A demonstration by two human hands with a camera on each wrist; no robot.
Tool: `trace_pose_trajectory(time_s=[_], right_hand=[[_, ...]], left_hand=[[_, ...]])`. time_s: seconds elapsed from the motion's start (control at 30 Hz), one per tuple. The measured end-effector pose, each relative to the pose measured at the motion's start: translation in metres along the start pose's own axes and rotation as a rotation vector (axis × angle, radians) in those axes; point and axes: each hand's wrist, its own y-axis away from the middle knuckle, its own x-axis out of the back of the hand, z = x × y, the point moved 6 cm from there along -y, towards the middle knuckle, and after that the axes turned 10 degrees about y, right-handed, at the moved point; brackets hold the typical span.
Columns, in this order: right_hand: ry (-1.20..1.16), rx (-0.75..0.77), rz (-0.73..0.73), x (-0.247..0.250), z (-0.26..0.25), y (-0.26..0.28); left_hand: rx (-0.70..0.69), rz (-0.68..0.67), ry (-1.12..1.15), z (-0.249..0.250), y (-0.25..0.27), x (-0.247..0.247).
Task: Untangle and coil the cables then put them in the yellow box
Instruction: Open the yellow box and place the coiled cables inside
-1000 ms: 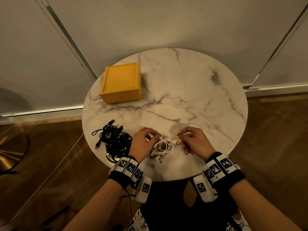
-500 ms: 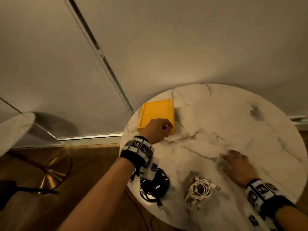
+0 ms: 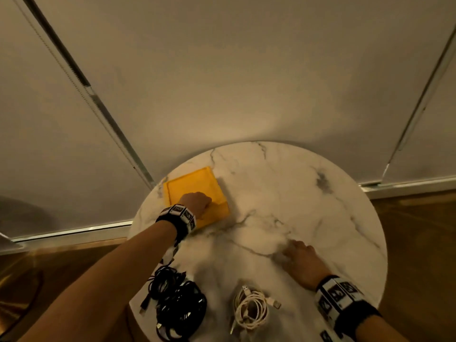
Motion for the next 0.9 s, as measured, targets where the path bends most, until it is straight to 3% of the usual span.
trace_pose_trajectory(time_s=[0.07,0.2,0.33,0.5,0.67,0.9], right_hand=[[-0.165,-0.061,0.032,0.009,0.008,-0.011],[-0.409,-0.036,0.194,0.032,0.016,-0.022],[-0.350,0.039,0.255,0.036,0.014,-0.018],[-0.288,0.044,0.218,0.022,0.015,-0.020],[-0.769,-0.129,0.110,0.015,0.016,-0.038],[-1.022,-0.245,0.074,0.011,0.000,-0.051]], left_hand=[[-0.102,-0.022,0.009,0.031,0.001,0.002],[-0.252,-0.042,0.097,0.095,0.015,0.002],[-0.349,-0.001,0.183,0.134,0.020,-0.004],[-0.360,0.015,0.228,0.139,0.023,-0.004],[-0.345,0.003,0.299,0.129,0.031,-0.001],[-0.327,0.027,0.160,0.133,0.041,-0.013]])
